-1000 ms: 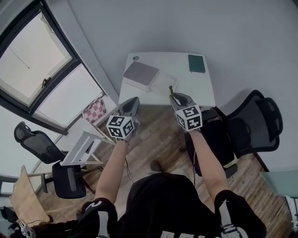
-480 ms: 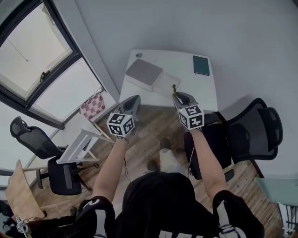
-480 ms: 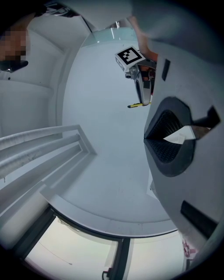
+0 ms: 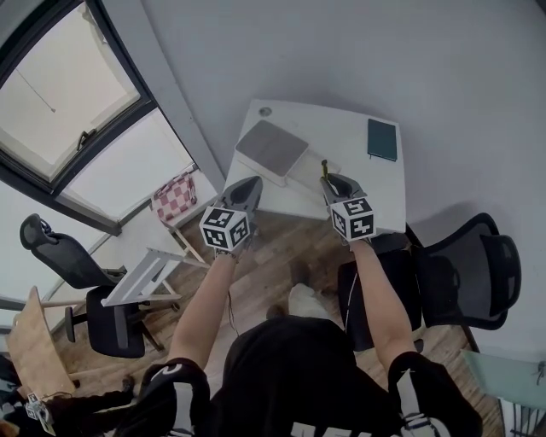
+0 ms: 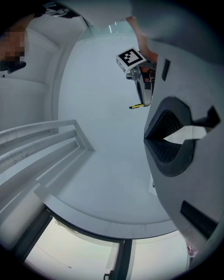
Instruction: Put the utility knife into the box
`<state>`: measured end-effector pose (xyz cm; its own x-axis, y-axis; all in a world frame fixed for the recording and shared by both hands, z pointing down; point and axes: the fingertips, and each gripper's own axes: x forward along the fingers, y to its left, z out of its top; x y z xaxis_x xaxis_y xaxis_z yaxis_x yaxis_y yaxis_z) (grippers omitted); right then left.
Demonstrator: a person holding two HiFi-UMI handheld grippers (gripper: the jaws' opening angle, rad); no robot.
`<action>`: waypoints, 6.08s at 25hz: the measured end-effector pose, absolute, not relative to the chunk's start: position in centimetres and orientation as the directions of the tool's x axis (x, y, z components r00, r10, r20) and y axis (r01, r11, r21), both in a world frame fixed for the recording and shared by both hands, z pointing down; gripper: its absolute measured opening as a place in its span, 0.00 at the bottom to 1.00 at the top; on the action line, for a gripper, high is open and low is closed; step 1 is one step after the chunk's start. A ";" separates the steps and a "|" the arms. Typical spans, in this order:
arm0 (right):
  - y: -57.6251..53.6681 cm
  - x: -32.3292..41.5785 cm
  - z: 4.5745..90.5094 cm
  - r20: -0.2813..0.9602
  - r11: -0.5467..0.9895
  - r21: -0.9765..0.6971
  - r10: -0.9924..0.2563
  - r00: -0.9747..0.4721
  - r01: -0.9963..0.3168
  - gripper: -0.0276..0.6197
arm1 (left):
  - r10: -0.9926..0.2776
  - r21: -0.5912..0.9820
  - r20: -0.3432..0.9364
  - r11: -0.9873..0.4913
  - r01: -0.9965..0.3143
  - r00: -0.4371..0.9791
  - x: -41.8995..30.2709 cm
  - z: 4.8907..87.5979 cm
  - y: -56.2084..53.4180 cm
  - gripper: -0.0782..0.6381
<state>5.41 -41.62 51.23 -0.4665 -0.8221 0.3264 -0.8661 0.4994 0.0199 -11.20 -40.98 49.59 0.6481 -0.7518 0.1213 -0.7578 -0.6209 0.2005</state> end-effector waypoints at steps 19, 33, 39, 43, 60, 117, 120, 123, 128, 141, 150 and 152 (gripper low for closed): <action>-55.0 9.5 55.8 0.402 0.541 -0.008 -0.768 -0.498 -0.841 0.15 | -0.771 0.219 0.156 -0.582 -0.783 0.617 -6.6 52.5 -54.1 0.14; -58.3 9.5 62.1 0.508 0.591 -0.029 -0.686 -0.521 -0.806 0.15 | -0.785 0.245 0.205 -0.536 -0.808 0.584 -6.2 57.5 -56.8 0.14; -59.2 9.1 65.3 0.559 0.611 -0.046 -0.640 -0.527 -0.790 0.15 | -0.781 0.256 0.224 -0.531 -0.808 0.584 -6.1 59.4 -57.7 0.14; -59.1 8.7 67.5 0.594 0.622 -0.058 -0.607 -0.528 -0.781 0.15 | -0.776 0.260 0.240 -0.527 -0.809 0.583 -6.0 60.5 -58.0 0.14; -60.2 7.5 76.5 0.744 0.633 -0.124 -0.450 -0.494 -0.764 0.15 | -0.749 0.273 0.333 -0.504 -0.819 0.572 -6.0 65.6 -59.9 0.14; -62.2 8.7 63.2 0.536 0.635 -0.052 -0.633 -0.559 -0.770 0.17 | -0.819 0.229 0.211 -0.490 -0.841 0.534 -5.0 58.0 -58.3 0.14; -62.1 8.7 61.0 0.487 0.628 -0.047 -0.665 -0.567 -0.777 0.16 | -0.825 0.221 0.191 -0.492 -0.842 0.532 -5.4 56.9 -58.4 0.14; -61.9 8.5 59.1 0.438 0.628 -0.031 -0.691 -0.575 -0.778 0.14 | -0.827 0.214 0.171 -0.500 -0.839 0.536 -5.5 55.9 -58.7 0.14; -61.3 8.6 56.9 0.382 0.627 -0.015 -0.716 -0.584 -0.779 0.13 | -0.825 0.198 0.145 -0.517 -0.833 0.546 -5.4 54.5 -58.7 0.14; -59.6 8.5 52.4 0.275 0.638 0.004 -0.741 -0.613 -0.770 0.08 | -0.816 0.164 0.090 -0.553 -0.817 0.571 -5.7 51.3 -58.1 0.14; -59.3 9.0 52.0 0.255 0.630 -0.008 -0.750 -0.611 -0.777 0.06 | -0.804 0.128 0.099 -0.574 -0.809 0.586 -5.0 50.4 -58.0 0.14; -59.3 8.9 52.2 0.260 0.632 -0.007 -0.747 -0.612 -0.775 0.06 | -0.804 0.127 0.102 -0.574 -0.809 0.586 -5.1 50.4 -58.1 0.14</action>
<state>8.90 -59.28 52.16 -0.6120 -0.7468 0.2603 -0.7746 0.6324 -0.0069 -5.06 -58.08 50.44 0.5859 -0.8040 0.1019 -0.8092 -0.5737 0.1266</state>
